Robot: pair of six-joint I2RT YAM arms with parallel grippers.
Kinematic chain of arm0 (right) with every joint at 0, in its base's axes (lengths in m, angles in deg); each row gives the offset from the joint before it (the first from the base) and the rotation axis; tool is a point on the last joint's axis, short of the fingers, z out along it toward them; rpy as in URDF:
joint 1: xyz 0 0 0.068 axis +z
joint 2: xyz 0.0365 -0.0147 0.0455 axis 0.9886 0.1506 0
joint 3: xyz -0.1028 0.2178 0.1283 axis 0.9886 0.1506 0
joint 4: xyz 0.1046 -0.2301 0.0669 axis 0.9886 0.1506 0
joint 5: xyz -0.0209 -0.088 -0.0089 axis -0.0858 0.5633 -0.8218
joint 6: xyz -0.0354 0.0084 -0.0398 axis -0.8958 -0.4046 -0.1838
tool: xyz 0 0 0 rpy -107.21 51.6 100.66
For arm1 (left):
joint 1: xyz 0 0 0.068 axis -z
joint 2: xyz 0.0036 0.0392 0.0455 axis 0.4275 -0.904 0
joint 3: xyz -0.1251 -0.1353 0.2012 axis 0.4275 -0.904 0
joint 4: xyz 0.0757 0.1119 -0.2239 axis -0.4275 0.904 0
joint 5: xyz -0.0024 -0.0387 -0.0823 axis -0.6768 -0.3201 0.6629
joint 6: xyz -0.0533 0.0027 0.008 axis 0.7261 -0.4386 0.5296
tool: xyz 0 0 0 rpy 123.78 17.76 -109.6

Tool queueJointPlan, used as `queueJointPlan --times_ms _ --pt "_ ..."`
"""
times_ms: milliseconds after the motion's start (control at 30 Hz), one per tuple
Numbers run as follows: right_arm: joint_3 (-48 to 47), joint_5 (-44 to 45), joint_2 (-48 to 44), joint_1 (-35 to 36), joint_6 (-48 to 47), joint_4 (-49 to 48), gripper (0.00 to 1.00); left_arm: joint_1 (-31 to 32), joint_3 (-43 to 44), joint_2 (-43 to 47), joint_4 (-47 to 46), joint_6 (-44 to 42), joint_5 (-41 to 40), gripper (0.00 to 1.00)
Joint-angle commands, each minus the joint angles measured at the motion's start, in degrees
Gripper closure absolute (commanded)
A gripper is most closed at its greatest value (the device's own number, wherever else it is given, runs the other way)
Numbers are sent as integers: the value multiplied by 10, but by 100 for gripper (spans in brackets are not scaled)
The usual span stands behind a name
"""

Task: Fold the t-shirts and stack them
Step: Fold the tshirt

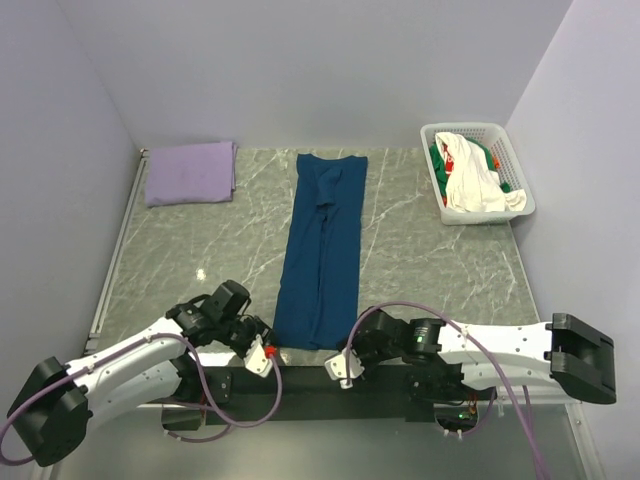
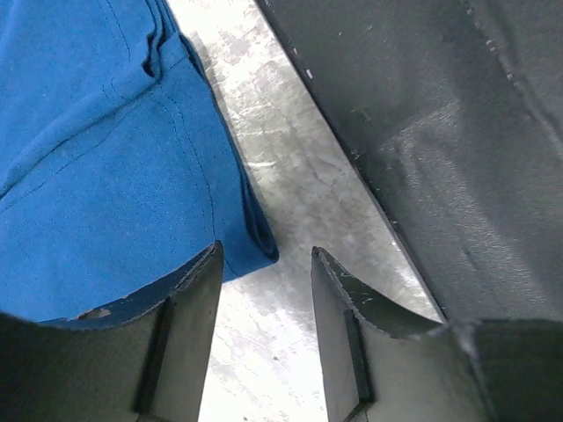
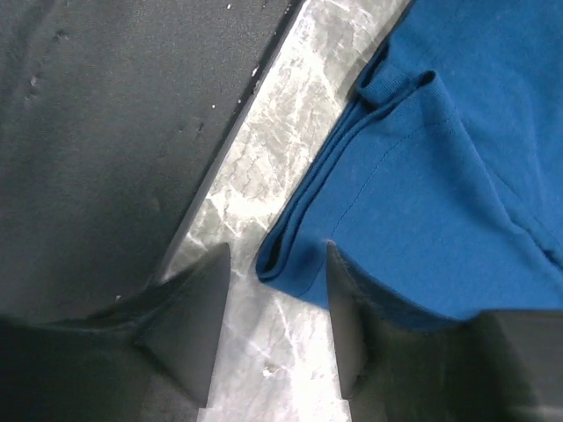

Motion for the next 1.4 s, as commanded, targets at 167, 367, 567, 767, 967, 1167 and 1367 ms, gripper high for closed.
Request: queueJointPlan --times_ms 167,367,567,767,967,1167,1367 --pt "11 21 12 12 -14 -1 69 18 -17 -33 -53 -54 -20 52" --pt "4 31 19 12 4 2 100 21 -8 -73 -68 -42 -34 62" --pt "-22 21 1 11 40 32 100 21 13 -70 -28 -45 -15 90" --pt "-67 1 -21 11 55 83 100 25 47 11 35 8 44 99" --pt "-63 15 -96 3 45 85 100 14 95 14 19 123 35 99" --pt "-51 14 -102 -74 -10 63 100 -73 132 -47 -18 95 77 99" --pt "-65 -28 -54 -191 -101 13 100 -149 194 -153 -38 44 111 99"
